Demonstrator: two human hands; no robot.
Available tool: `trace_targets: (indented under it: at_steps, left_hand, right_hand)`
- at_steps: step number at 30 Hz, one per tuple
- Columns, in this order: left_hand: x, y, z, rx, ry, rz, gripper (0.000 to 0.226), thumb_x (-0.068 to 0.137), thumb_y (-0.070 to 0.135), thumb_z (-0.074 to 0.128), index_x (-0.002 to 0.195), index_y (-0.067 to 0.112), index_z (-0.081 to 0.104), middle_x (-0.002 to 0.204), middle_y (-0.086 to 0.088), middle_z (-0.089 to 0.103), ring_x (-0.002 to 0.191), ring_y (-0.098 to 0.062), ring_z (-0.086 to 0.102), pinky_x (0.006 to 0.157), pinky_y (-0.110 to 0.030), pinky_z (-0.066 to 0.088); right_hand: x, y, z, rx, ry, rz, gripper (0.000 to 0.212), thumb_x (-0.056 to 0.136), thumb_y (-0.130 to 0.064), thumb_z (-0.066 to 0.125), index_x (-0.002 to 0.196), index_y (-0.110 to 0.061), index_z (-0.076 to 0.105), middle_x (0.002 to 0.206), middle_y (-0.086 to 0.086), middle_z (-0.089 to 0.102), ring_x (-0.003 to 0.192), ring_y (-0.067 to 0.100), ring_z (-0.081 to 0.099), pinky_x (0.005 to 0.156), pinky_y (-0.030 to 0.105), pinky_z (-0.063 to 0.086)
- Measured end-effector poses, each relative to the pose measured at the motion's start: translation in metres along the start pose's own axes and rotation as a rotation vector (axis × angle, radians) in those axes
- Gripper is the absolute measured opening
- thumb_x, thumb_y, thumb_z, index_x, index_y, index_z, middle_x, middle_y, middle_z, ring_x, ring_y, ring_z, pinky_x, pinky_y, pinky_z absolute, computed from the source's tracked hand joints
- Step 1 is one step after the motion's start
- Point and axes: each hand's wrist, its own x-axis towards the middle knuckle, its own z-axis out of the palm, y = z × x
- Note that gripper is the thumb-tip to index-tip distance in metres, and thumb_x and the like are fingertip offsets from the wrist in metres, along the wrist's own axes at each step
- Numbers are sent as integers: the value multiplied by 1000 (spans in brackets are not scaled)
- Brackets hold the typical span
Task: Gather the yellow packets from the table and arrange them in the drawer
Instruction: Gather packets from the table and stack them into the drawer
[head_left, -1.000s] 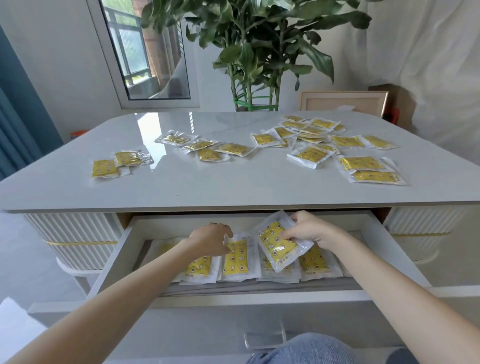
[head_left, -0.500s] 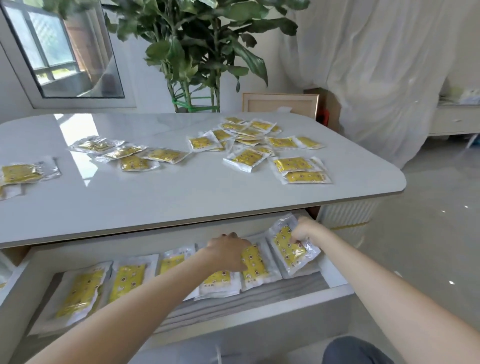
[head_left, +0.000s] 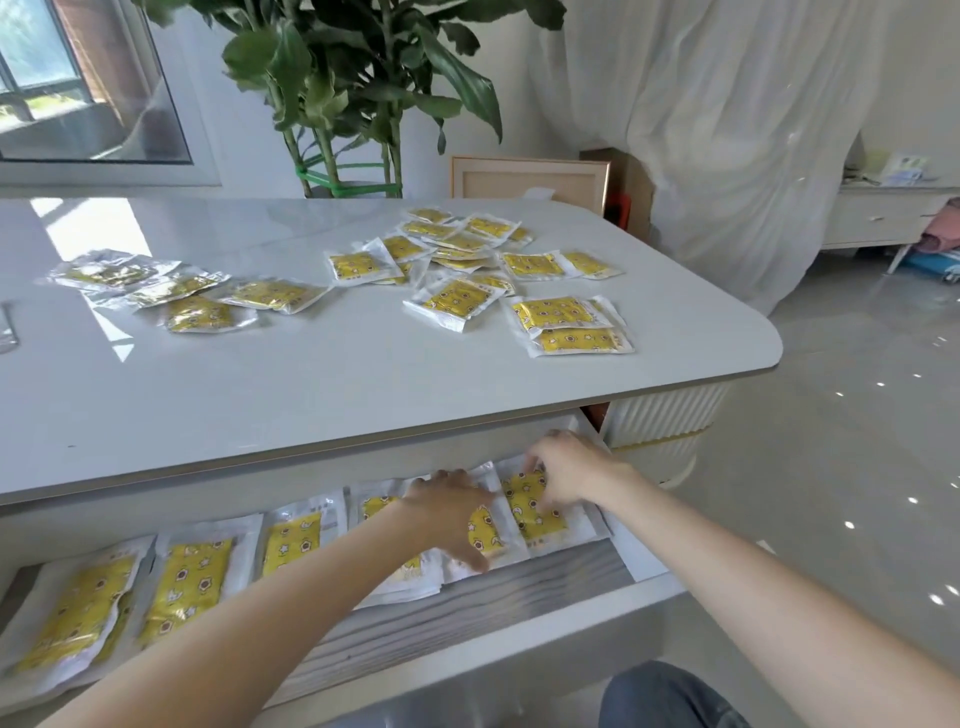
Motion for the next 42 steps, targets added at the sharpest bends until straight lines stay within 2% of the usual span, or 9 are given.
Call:
trace_targets:
  at_steps: [3, 7, 12, 18, 25, 29, 33, 37, 42]
  left_hand:
    - [-3, -1, 0, -6, 7, 1, 85, 78, 55, 63, 148, 41, 16, 155, -1, 22, 143, -24, 21, 111, -45, 26]
    - [-5, -7, 1, 3, -14, 8, 87, 79, 56, 62, 148, 43, 11, 158, 1, 14, 145, -22, 16, 113, -47, 26]
    - [-9, -7, -3, 14, -39, 8, 85, 82, 51, 62, 148, 43, 10, 160, 4, 9, 146, -21, 14, 113, -46, 30]
    - [-18, -5, -20, -139, 35, -10, 65, 89, 45, 54, 147, 30, 28, 152, 4, 32, 138, -17, 33, 110, -36, 35]
    - [-62, 2, -47, -377, 205, 13, 44, 92, 39, 54, 134, 30, 48, 127, 8, 61, 108, -13, 59, 95, -26, 46]
    - [-91, 7, -65, -426, 349, 47, 37, 91, 37, 55, 128, 34, 53, 112, 16, 66, 90, -3, 59, 80, -15, 41]
    - [-103, 5, -95, -458, 516, 30, 29, 91, 34, 56, 120, 35, 58, 94, 19, 64, 76, 3, 57, 70, -12, 39]
    - [-91, -5, -119, -491, 627, -14, 30, 90, 31, 58, 120, 29, 60, 91, 17, 62, 79, -7, 59, 79, -21, 42]
    - [-51, -20, -128, -428, 618, -78, 43, 92, 30, 56, 134, 24, 49, 127, 0, 59, 113, -21, 56, 96, -28, 42]
  right_hand:
    - [-2, -2, 6, -64, -211, -74, 81, 69, -31, 82, 141, -21, 46, 135, 8, 43, 124, 26, 47, 98, 36, 47]
    - [-2, 2, 11, -192, -198, -111, 92, 75, -23, 80, 151, -20, 28, 150, 9, 36, 134, 26, 40, 106, 33, 41]
    - [0, 9, 14, -272, -142, -95, 81, 81, -7, 73, 150, -17, 32, 149, 11, 40, 130, 26, 48, 102, 32, 45]
    - [-4, 14, 11, -219, -69, -93, 76, 82, -4, 69, 148, -20, 35, 147, 10, 43, 126, 26, 52, 100, 32, 46]
    - [-41, 10, -15, 129, 39, -113, 44, 87, -19, 64, 131, -22, 58, 126, 3, 61, 110, 18, 60, 91, 33, 51]
    - [-81, 4, -48, 384, 148, -196, 24, 87, -30, 63, 110, -24, 68, 100, -3, 66, 88, 10, 62, 70, 19, 47]
    - [-99, 5, -77, 547, 331, -202, 14, 89, -27, 62, 101, -24, 67, 81, -4, 70, 64, 8, 62, 63, 25, 49]
    - [-84, 15, -92, 574, 572, -137, 19, 90, -25, 58, 107, -26, 66, 93, -7, 65, 86, 14, 62, 78, 31, 49]
    - [-41, 32, -95, 418, 568, -47, 39, 90, -21, 54, 129, -27, 56, 137, -2, 52, 119, 21, 51, 91, 35, 47]
